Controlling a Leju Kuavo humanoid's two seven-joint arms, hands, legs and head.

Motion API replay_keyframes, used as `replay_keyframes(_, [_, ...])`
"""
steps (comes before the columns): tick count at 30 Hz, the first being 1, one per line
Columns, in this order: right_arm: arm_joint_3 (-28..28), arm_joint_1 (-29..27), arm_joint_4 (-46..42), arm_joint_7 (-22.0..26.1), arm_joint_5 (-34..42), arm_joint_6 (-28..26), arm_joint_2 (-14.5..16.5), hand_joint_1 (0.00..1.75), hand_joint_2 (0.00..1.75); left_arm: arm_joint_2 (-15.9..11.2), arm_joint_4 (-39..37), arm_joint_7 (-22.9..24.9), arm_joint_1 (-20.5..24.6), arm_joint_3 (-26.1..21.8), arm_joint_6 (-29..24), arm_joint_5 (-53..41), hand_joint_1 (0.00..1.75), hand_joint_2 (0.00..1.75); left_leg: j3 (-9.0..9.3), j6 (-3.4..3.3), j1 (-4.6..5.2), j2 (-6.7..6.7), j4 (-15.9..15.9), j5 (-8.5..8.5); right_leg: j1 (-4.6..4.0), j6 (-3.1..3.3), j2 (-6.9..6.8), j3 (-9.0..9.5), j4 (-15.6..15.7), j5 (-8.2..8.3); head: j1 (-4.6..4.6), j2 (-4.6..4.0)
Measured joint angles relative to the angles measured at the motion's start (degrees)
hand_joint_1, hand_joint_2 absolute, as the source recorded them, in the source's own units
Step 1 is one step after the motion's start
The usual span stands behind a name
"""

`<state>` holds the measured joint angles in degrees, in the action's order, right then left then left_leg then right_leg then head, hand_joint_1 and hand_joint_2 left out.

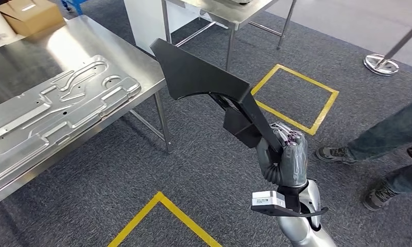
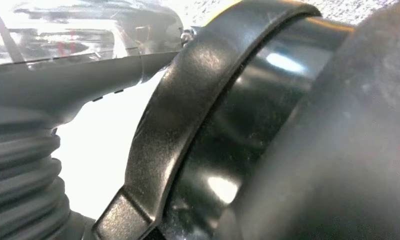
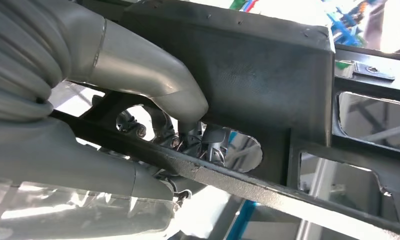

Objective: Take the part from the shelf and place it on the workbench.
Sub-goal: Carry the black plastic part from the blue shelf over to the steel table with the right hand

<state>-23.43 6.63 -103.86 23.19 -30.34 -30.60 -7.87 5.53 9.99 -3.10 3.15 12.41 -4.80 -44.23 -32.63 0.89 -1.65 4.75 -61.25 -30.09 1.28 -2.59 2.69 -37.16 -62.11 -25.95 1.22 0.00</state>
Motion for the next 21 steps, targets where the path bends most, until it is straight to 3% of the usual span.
replay_keyframes(1, [0.0,0.0,0.01,-0.04,-0.07,-0.08,0.01,1.75,1.75,0.0,0.0,0.0,0.02,-0.02,0.0,-0.08,0.0,1.75,-0.02,0.39,-0.07,0.48,0.17,-0.1,-0.04,0.0,0.81,0.58,1.16,-0.22,0.05,0.0])
replay_keyframes(3, [0.0,0.04,0.03,-0.13,-0.22,-0.2,-0.01,1.75,1.75,0.0,0.0,0.01,-0.02,-0.07,-0.01,-0.15,0.0,1.75,-0.03,1.2,-0.17,1.29,0.83,-0.06,-0.13,0.38,0.53,1.15,1.81,-1.04,0.05,0.0])
replay_keyframes(4, [0.0,0.05,0.03,-0.18,-0.28,-0.24,-0.01,1.75,1.75,0.0,0.0,0.01,-0.05,-0.09,-0.01,-0.18,0.0,1.75,0.14,1.54,-0.16,1.09,0.93,-0.16,-0.01,0.68,0.08,1.51,2.01,-1.18,-0.09,0.0])
replay_keyframes(6, [0.0,0.07,0.03,-0.17,-0.39,-0.33,0.02,1.75,1.75,0.0,-0.01,0.0,-0.04,-0.13,0.0,-0.26,0.0,1.75,-0.87,1.85,0.16,-0.99,-1.85,-1.39,0.28,1.51,-1.09,2.64,2.47,-1.64,-0.9,0.0])
replay_keyframes(8, [0.0,-0.01,0.04,-0.17,-0.45,-0.37,0.02,1.75,1.75,0.0,-0.01,0.0,-0.05,-0.14,0.01,-0.33,0.0,1.75,-4.79,1.83,0.52,-3.41,-9.21,-3.91,0.05,2.28,-2.35,3.68,2.59,-2.41,-1.91,0.0])
replay_keyframes(9, [-0.01,-0.04,0.05,-0.18,-0.46,-0.37,0.02,1.75,1.75,0.0,-0.01,-0.01,-0.05,-0.14,0.01,-0.33,0.0,1.75,-7.11,1.83,0.62,-3.84,-12.93,-4.79,-0.15,2.5,-2.93,4.17,2.59,-2.82,-2.18,0.0])
replay_keyframes(10, [-0.01,-0.07,0.06,-0.19,-0.46,-0.37,0.02,1.75,1.75,0.0,0.0,-0.02,-0.05,-0.15,0.01,-0.32,0.0,1.75,-8.82,1.8,0.7,-4.02,-15.18,-4.76,-0.34,2.63,-3.48,4.7,2.59,-3.26,-2.35,0.0])
replay_keyframes(11, [-0.02,-0.07,0.07,-0.19,-0.46,-0.37,0.02,1.75,1.75,0.0,0.0,-0.03,-0.06,-0.15,0.01,-0.32,0.0,1.75,-9.49,1.73,0.75,-4.15,-15.25,-3.58,-0.47,2.69,-3.98,5.3,2.59,-3.72,-2.49,0.0])
replay_keyframes(13, [-0.02,-0.06,0.07,-0.2,-0.47,-0.37,0.02,1.75,1.75,-0.01,-0.01,-0.02,-0.08,-0.16,0.01,-0.32,0.0,1.75,-7.71,1.41,0.89,-4.97,-9.23,1.25,-0.61,2.63,-4.81,6.69,2.59,-4.74,-2.75,0.0])
replay_keyframes(15, [-0.02,-0.03,0.07,-0.21,-0.48,-0.38,0.02,1.75,1.75,-0.03,-0.05,0.04,-0.13,-0.18,0.02,-0.37,0.0,1.75,-5.26,0.83,1.39,-6.84,-2.87,4.22,-0.93,2.26,-5.42,7.52,2.51,-5.73,-3.06,0.0])
replay_keyframes(17, [-0.01,-0.01,0.07,-0.26,-0.48,-0.39,0.01,1.75,1.75,-0.02,-0.08,0.04,-0.15,-0.19,0.02,-0.46,0.0,1.75,-4.63,0.19,1.84,-7.54,-0.87,4.06,-1.25,1.82,-6.01,7.7,2.58,-6.29,-3.08,0.0])
replay_keyframes(19, [-0.01,0.01,0.05,-0.31,-0.5,-0.39,0.0,1.75,1.75,0.0,-0.05,0.01,-0.12,-0.19,0.02,-0.52,0.0,1.75,-4.54,-0.34,1.68,-6.52,-0.35,3.81,-1.23,1.37,-6.52,7.98,2.77,-6.75,-2.87,0.0])
replay_keyframes(21, [0.0,0.07,0.03,-0.29,-0.52,-0.41,0.0,1.75,1.75,0.0,-0.03,0.0,-0.04,-0.2,0.01,-0.53,0.0,1.75,-4.13,-0.83,1.28,-5.52,-0.02,3.59,-1.08,0.89,-5.51,7.15,0.72,-7.95,-2.6,0.0])
